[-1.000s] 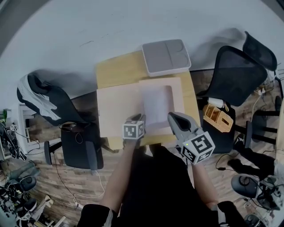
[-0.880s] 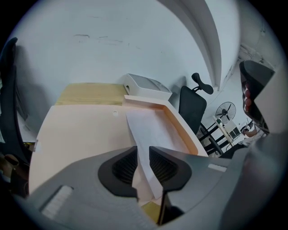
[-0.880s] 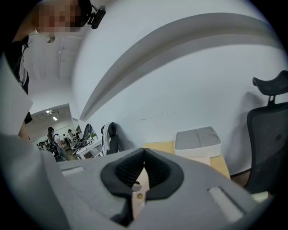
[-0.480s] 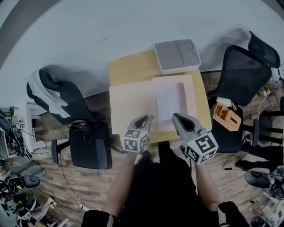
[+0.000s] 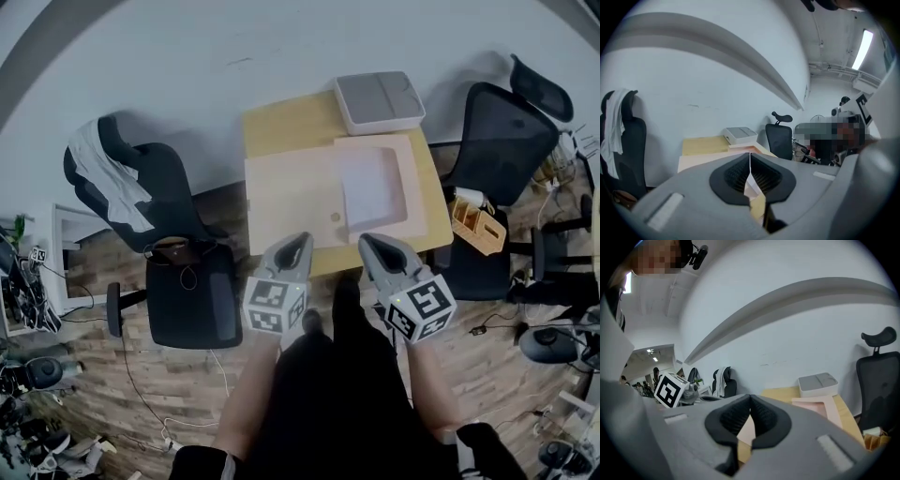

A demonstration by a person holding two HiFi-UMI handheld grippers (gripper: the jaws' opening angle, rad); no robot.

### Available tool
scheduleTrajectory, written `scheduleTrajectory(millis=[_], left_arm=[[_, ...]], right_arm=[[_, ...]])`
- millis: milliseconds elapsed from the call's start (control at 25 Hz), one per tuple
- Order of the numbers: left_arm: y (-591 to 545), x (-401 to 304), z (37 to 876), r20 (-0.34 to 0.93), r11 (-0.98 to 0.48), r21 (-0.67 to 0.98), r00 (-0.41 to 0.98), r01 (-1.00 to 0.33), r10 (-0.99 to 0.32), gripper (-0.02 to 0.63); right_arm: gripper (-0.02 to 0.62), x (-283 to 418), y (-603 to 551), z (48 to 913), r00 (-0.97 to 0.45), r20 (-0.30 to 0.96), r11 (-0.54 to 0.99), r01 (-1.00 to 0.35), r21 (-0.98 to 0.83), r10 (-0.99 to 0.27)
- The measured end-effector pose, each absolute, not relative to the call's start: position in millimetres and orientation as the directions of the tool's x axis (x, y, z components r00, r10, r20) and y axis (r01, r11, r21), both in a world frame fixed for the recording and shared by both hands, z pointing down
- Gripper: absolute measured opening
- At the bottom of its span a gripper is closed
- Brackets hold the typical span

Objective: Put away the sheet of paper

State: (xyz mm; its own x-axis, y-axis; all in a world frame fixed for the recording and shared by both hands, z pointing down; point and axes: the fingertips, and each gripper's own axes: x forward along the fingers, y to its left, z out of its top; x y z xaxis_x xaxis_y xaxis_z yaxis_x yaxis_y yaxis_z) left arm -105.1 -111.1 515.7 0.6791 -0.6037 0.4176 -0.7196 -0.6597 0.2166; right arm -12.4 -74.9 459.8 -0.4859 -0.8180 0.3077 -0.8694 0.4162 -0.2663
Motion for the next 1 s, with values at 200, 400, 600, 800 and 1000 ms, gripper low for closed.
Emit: scheduleTrajectory(millis=[200,400,600,800,1000], left_arm=[[-73,-138,476,0.336,-0.677,0.179,0.691,-0.714,-0.640,0.009],[-41,-166,443,0.266,-0.691,0.162,0.706,-0.704,-0.657,0.009],[-16,-184,416,0.217,-0.704,0.161,0.721,-0.692,-0.658,0.009],[1,-188,396,0.175,-0.719,0.163,0.737,-0.675,-0.653,0.009],[11,-184,381,0.140,-0.732,0.159,0.749,-0.663,-0.648,0.009]], right_arm=[[0.000,-43,-31,441,-0.462,0.285,0.413,-0.884,-0.218,-0.839],[0.000,-57,4,419,-0.423,0.253,0.387,-0.905,-0.179,-0.870],[0.000,-65,32,401,-0.380,0.225,0.353,-0.923,-0.154,-0.897],[0.000,-70,49,388,-0.362,0.207,0.342,-0.931,-0.126,-0.909],[0.000,-71,62,377,-0.357,0.191,0.345,-0.934,-0.093,-0.914]])
